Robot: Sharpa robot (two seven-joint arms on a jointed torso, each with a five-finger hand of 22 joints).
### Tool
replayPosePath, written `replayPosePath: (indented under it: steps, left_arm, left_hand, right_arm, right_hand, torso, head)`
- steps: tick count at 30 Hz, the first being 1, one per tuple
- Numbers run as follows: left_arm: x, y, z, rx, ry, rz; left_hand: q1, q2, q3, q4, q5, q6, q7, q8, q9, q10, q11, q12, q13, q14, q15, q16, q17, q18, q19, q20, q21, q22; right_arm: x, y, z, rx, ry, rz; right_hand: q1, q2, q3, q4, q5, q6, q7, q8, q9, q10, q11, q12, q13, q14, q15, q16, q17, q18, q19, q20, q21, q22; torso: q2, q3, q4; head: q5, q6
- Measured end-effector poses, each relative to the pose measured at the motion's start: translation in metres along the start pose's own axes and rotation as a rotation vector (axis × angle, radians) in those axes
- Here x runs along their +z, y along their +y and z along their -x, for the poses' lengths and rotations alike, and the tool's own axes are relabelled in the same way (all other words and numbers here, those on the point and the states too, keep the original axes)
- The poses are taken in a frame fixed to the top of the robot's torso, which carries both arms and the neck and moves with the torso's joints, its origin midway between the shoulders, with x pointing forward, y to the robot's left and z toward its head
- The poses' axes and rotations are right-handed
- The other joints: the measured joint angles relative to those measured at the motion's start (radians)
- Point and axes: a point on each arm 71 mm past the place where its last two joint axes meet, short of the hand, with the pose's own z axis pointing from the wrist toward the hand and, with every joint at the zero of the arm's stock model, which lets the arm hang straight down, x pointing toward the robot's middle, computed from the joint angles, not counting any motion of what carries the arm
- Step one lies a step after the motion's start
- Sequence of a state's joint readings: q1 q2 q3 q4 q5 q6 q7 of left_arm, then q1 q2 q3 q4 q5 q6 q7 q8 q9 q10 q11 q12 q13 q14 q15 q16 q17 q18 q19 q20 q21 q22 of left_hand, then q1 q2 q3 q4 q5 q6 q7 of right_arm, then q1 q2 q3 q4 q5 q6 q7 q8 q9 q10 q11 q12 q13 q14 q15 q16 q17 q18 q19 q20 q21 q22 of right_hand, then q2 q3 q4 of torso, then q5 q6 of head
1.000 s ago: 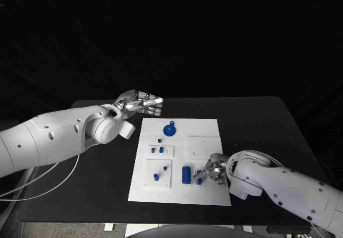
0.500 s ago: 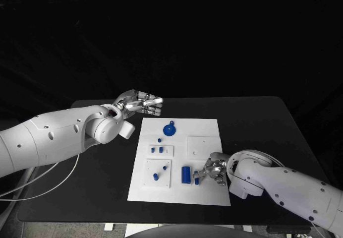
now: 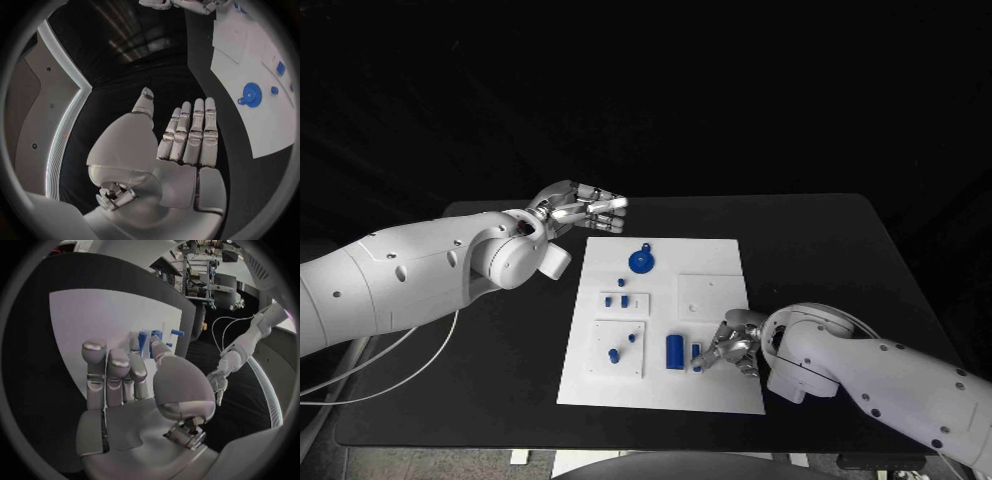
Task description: Assemble the parts on the task board
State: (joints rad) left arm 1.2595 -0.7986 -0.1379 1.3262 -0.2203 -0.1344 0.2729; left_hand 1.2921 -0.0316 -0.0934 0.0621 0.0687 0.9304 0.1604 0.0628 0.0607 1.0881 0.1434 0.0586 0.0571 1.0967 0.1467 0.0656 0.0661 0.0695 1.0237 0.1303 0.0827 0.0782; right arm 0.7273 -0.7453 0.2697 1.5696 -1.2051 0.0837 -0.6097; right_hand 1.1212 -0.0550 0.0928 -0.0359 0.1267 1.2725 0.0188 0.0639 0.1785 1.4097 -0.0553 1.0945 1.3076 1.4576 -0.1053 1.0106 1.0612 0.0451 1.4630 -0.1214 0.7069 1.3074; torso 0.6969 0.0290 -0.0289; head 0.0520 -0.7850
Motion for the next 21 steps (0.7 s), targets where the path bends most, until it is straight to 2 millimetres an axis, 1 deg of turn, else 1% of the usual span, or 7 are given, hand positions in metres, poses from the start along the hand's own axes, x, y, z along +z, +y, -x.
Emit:
replayPosePath:
  steps: [4,10,12,16,17,20,21]
  left_arm:
    - [-0.0002,0.0001,0.0002,0.001,0.0,0.001]
    - [-0.0002,0.0001,0.0003,0.001,0.0,0.001]
    - [-0.0003,0.0002,0.0003,0.002,0.0,0.002]
    - [-0.0002,0.0002,0.0002,0.002,0.001,0.002]
    - [-0.0002,0.0002,0.0002,0.002,0.001,0.002]
    - [-0.0002,0.0002,0.0002,0.002,0.001,0.002]
    - [-0.0002,0.0002,0.0002,0.002,0.001,0.002]
  left_hand:
    - [0.0,0.0,0.0,0.0,0.0,0.0,0.0,0.0,0.0,0.0,0.0,0.0,0.0,0.0,0.0,0.0,0.0,0.0,0.0,0.0,0.0,0.0]
    - [0.0,0.0,0.0,0.0,0.0,0.0,0.0,0.0,0.0,0.0,0.0,0.0,0.0,0.0,0.0,0.0,0.0,0.0,0.0,0.0,0.0,0.0]
    - [0.0,0.0,0.0,0.0,0.0,0.0,0.0,0.0,0.0,0.0,0.0,0.0,0.0,0.0,0.0,0.0,0.0,0.0,0.0,0.0,0.0,0.0]
    - [0.0,0.0,0.0,0.0,0.0,0.0,0.0,0.0,0.0,0.0,0.0,0.0,0.0,0.0,0.0,0.0,0.0,0.0,0.0,0.0,0.0,0.0]
    - [0.0,0.0,0.0,0.0,0.0,0.0,0.0,0.0,0.0,0.0,0.0,0.0,0.0,0.0,0.0,0.0,0.0,0.0,0.0,0.0,0.0,0.0]
    - [0.0,0.0,0.0,0.0,0.0,0.0,0.0,0.0,0.0,0.0,0.0,0.0,0.0,0.0,0.0,0.0,0.0,0.0,0.0,0.0,0.0,0.0]
    - [0.0,0.0,0.0,0.0,0.0,0.0,0.0,0.0,0.0,0.0,0.0,0.0,0.0,0.0,0.0,0.0,0.0,0.0,0.0,0.0,0.0,0.0]
  right_arm:
    - [-0.0016,-0.0016,-0.0032,-0.012,0.019,0.006]
    - [-0.0026,-0.0029,-0.0071,-0.024,0.041,0.01]
    - [-0.0026,-0.0033,-0.0076,-0.026,0.043,0.01]
    - [-0.0025,-0.0037,-0.0079,-0.028,0.043,0.007]
    - [-0.0024,-0.0037,-0.0079,-0.029,0.042,0.006]
    - [-0.0019,-0.0041,-0.0079,-0.03,0.041,0.002]
    - [-0.0017,-0.0043,-0.0078,-0.03,0.04,0.001]
  right_hand:
    - [0.012,-0.012,0.011,0.011,-0.026,0.0,0.0,0.0,0.001,0.0,0.0,0.0,0.0,0.0,0.0,0.0,0.002,0.0,0.0,0.0,0.0,0.0]
    - [0.018,-0.017,0.014,0.014,-0.034,0.0,0.0,0.0,0.001,0.0,0.0,0.0,0.0,0.0,0.0,0.0,0.003,0.0,0.0,0.0,0.0,0.0]
    - [0.017,0.005,0.009,0.007,-0.034,0.0,0.0,0.0,0.001,0.0,0.0,0.0,0.0,0.0,0.0,0.0,0.003,0.0,0.0,0.0,0.0,0.0]
    - [0.011,0.032,-0.002,-0.019,-0.034,0.0,0.0,0.0,0.002,0.0,0.0,0.0,0.0,0.0,0.0,0.0,0.003,0.0,0.0,0.0,0.0,0.0]
    - [0.01,0.033,-0.003,-0.022,-0.034,0.0,0.0,0.0,0.002,0.0,0.0,0.0,0.0,0.0,0.0,0.0,0.003,0.0,0.0,0.0,0.0,0.0]
    - [0.004,0.073,0.007,-0.032,-0.029,0.0,0.0,0.0,0.002,0.0,0.0,0.0,0.0,0.0,0.0,0.0,0.003,0.0,0.0,0.0,0.0,0.0]
    - [0.002,0.078,0.015,-0.04,-0.029,0.0,0.0,0.0,0.002,0.0,0.0,0.0,0.0,0.0,0.0,0.0,0.003,0.0,0.0,0.0,0.0,0.0]
  torso:
    - [0.0,0.0,-0.0002]
    - [0.0,0.0,-0.0003]
    - [0.0,0.0,-0.0003]
    - [0.0,0.0001,-0.0002]
    - [0.0,0.0001,-0.0002]
    - [0.0,0.0,0.0]
    - [0.0,0.0,0.0002]
  head:
    - [0.0,0.0]
    - [-0.002,-0.001]
    - [-0.003,-0.001]
    - [-0.004,-0.001]
    - [-0.004,-0.001]
    - [-0.004,-0.001]
    - [-0.004,-0.001]
